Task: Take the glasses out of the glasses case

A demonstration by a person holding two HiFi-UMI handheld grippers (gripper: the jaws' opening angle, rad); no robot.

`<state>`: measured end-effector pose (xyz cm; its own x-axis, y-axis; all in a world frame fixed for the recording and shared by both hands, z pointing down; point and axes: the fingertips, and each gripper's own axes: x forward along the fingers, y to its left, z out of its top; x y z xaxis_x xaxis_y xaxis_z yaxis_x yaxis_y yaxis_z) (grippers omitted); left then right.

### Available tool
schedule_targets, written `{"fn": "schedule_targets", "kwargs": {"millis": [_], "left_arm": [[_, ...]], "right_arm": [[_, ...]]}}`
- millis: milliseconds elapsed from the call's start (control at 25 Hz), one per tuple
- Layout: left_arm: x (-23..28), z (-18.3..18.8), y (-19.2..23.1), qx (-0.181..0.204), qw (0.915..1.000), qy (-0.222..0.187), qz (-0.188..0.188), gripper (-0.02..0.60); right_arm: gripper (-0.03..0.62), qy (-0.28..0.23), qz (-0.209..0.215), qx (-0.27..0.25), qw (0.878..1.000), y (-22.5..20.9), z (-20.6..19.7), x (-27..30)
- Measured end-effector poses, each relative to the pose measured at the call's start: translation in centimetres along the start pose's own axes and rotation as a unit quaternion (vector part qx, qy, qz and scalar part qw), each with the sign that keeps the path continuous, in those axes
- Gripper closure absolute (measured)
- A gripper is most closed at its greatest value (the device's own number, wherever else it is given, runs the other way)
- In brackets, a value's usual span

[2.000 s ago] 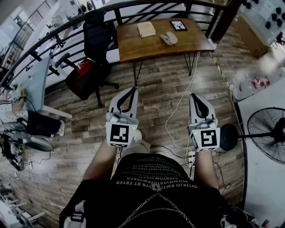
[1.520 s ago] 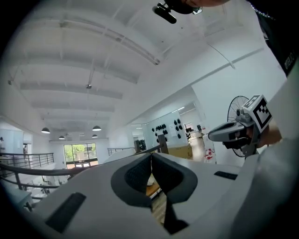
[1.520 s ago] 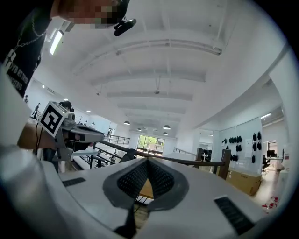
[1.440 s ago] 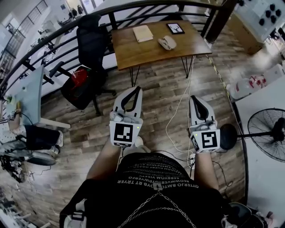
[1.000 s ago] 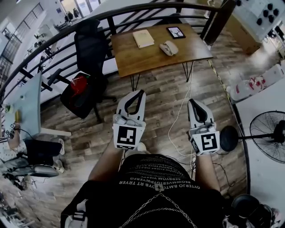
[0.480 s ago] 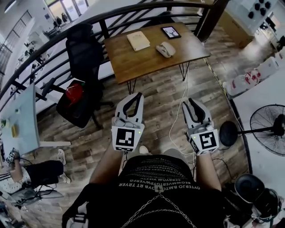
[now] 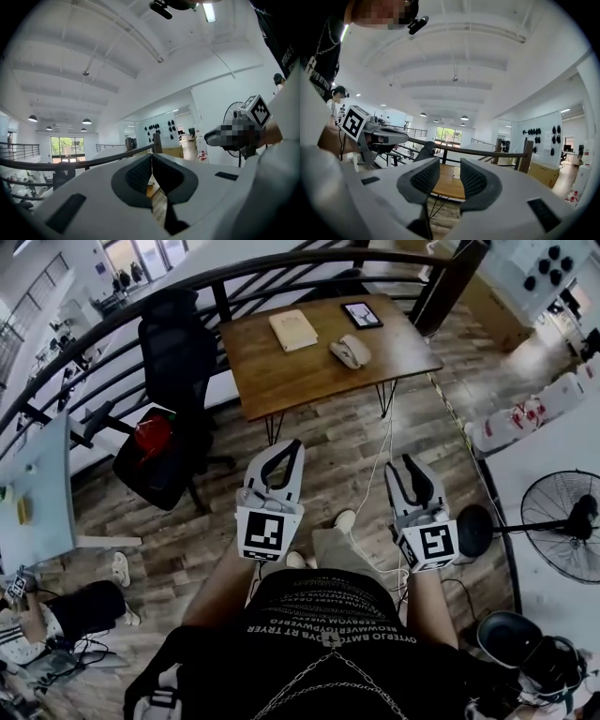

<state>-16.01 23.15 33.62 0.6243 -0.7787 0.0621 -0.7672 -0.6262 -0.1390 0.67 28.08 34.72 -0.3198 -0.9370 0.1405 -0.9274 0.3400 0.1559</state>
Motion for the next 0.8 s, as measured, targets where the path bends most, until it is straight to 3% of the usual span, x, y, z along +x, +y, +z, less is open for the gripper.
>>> {"fn": "schedule_targets", "kwargs": {"millis": [800], "left_arm": [[8.5,-2.2,2.6,-0.001,0.999,0.035,0.027,0.552]], "right_arm": [[0.47,0.001,0.05,0.018,0.999,-5.3,-1.5,9.1]]}}
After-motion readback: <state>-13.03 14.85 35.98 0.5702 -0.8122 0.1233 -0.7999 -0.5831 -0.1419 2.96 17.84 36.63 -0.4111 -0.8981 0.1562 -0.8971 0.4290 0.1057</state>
